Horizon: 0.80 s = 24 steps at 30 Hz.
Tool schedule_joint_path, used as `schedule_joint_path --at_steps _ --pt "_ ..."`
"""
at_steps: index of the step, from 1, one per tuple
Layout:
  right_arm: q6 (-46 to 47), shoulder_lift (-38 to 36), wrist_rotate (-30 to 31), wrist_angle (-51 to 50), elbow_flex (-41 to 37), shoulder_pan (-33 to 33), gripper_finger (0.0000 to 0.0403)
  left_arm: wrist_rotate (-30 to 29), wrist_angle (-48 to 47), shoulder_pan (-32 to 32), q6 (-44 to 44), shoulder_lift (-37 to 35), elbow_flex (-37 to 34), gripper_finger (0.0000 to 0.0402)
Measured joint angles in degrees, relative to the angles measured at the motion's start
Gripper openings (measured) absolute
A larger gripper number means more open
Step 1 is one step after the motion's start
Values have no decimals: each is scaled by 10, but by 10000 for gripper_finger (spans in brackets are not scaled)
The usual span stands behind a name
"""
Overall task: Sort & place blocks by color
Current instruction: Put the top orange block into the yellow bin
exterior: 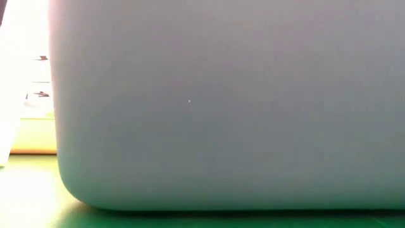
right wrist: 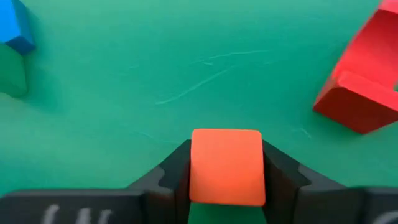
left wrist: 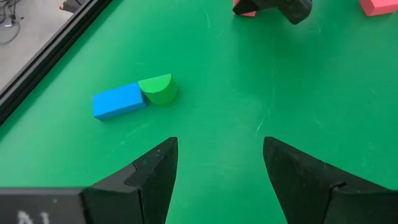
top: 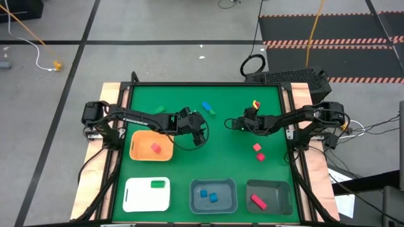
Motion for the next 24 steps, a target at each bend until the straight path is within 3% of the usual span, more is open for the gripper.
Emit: schedule_joint_path --at_steps 6,10,17,24 --pt "-35 -6 -26 28 0 0 115 8 2 1 -18 0 0 239" --pt "-105 -26 -94 153 -1 0 115 8 6 0 -2 0 0 239" --pt "-193 -59 -254 372 -1 -1 115 6 35 -10 180 0 0 239" --pt "-163 -87 -367 414 -1 -2 115 -139 159 -26 261 0 0 239"
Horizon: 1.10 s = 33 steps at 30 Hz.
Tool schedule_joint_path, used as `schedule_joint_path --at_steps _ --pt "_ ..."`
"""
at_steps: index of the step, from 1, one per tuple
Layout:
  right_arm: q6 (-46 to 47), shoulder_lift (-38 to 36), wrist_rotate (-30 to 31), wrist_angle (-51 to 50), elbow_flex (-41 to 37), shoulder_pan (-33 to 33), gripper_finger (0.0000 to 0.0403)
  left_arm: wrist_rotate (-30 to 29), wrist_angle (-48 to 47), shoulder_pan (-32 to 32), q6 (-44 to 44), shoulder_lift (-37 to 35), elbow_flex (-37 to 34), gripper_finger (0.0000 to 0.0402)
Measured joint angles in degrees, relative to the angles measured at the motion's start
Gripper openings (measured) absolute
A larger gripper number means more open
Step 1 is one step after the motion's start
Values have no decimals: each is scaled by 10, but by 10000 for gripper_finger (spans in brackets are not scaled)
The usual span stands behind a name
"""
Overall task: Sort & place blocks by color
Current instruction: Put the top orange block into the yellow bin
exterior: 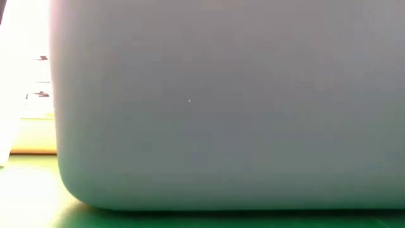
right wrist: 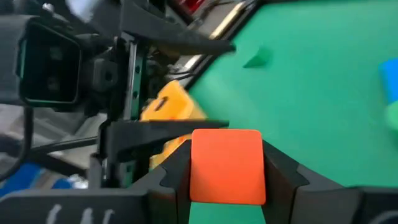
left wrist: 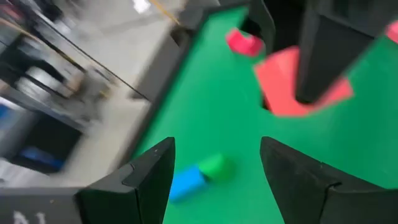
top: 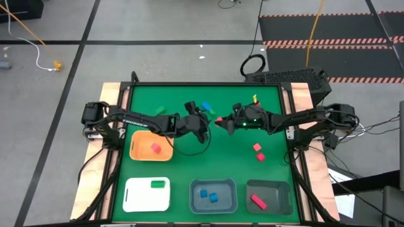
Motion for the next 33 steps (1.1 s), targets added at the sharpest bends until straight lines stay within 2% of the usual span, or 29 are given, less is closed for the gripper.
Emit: schedule_joint_path --at_steps 3,9,14,21,28,33 --pt "18 -20 -25 -3 0 -7 115 -38 41 -20 49 0 0 239" --pt "23 -50 -30 0 0 -20 115 -45 89 -59 111 0 0 239" --pt "40 -54 -45 24 0 -27 115 -75 174 -75 158 0 0 239" --pt "55 -54 -45 110 0 -27 115 -76 230 -67 168 0 0 239" --pt "55 -54 -44 150 0 -27 115 -73 281 -65 179 0 0 239" --pt "55 -54 -43 186 1 -26 115 -41 294 -58 181 0 0 239"
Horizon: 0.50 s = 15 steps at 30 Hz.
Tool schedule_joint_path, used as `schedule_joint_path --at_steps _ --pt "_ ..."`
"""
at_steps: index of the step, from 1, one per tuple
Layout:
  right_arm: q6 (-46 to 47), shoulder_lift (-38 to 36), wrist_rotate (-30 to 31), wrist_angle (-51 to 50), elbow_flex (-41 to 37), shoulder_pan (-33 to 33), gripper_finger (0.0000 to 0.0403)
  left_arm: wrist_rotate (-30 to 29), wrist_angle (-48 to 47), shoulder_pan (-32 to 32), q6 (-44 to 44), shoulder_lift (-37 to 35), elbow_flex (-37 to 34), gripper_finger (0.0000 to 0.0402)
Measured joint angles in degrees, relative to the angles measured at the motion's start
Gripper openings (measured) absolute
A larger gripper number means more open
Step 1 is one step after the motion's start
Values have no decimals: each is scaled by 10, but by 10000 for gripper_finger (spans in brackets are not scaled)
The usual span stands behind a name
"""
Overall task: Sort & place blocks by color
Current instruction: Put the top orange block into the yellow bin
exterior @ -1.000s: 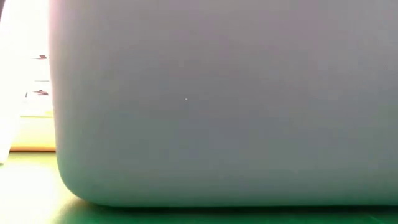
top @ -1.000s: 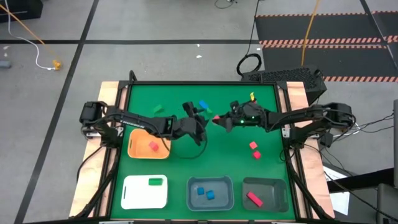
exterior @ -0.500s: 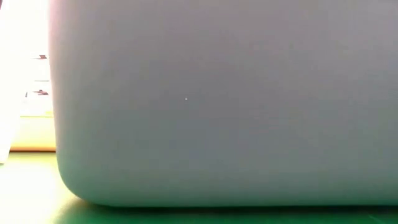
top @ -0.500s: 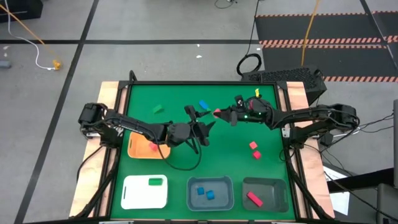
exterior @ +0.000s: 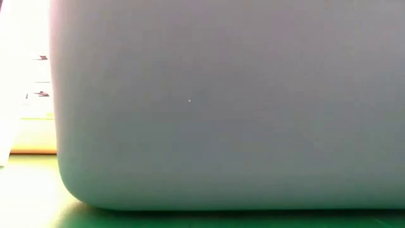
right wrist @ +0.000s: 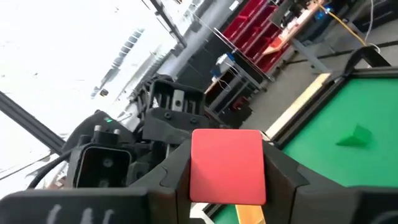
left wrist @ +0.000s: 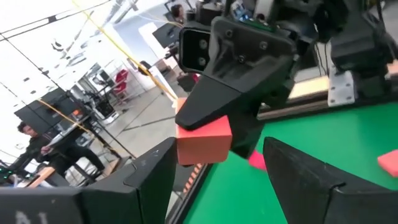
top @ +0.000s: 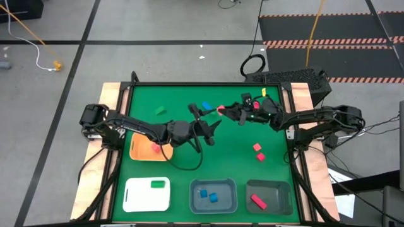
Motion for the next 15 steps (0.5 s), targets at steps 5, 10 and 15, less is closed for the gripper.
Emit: schedule_joint_path --at_steps 5,10,15 --pt "0 3 0 2 4 1 115 6 46 12 13 0 0 239" --pt "0 7 0 24 4 4 115 54 52 28 8 0 0 239" --pt "-4 8 0 34 5 4 115 91 52 43 -3 0 0 239"
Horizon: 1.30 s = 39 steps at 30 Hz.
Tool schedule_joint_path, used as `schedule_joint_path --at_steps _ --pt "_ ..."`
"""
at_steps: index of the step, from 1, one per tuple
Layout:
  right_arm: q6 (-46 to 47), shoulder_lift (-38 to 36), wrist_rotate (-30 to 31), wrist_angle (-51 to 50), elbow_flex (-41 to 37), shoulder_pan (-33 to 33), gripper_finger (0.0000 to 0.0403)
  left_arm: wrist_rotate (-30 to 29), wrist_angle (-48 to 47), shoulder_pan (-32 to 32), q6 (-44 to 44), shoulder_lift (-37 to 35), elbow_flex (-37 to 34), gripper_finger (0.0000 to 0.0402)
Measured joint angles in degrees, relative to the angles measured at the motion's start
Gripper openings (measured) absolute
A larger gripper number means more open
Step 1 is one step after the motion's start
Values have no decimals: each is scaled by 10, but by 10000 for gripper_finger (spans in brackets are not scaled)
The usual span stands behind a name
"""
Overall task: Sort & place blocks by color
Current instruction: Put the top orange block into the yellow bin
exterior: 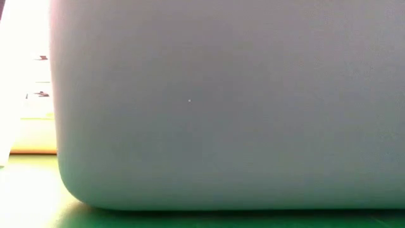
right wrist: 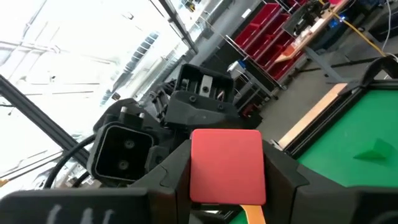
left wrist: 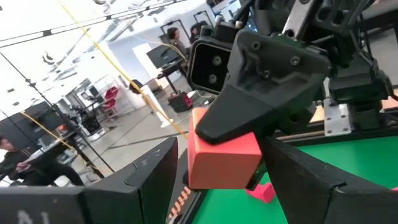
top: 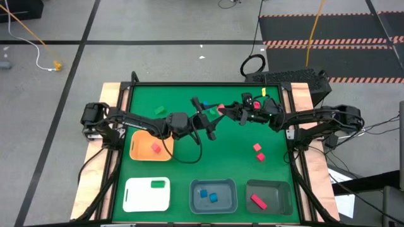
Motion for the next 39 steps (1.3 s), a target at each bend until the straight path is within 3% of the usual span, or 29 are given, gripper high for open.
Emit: schedule_joint_path --at_steps 4,12,18,25,29,34,39 --pt "-5 0 0 0 0 0 115 40 2 16 -4 0 0 239" --pt "-9 0 -1 2 0 0 115 162 1 44 -101 0 0 239" --pt "-11 0 -1 0 0 0 115 158 -6 47 -96 0 0 235" --pt "24 0 5 -2 0 -1 115 106 -10 46 -8 0 0 141" --pt "42 1 5 -5 0 -1 116 104 -13 46 2 0 0 139" --pt "46 1 -29 -13 0 -9 176 106 -39 45 -3 0 0 139" --pt "63 -5 -119 -19 0 -41 244 84 -62 35 -1 0 0 139"
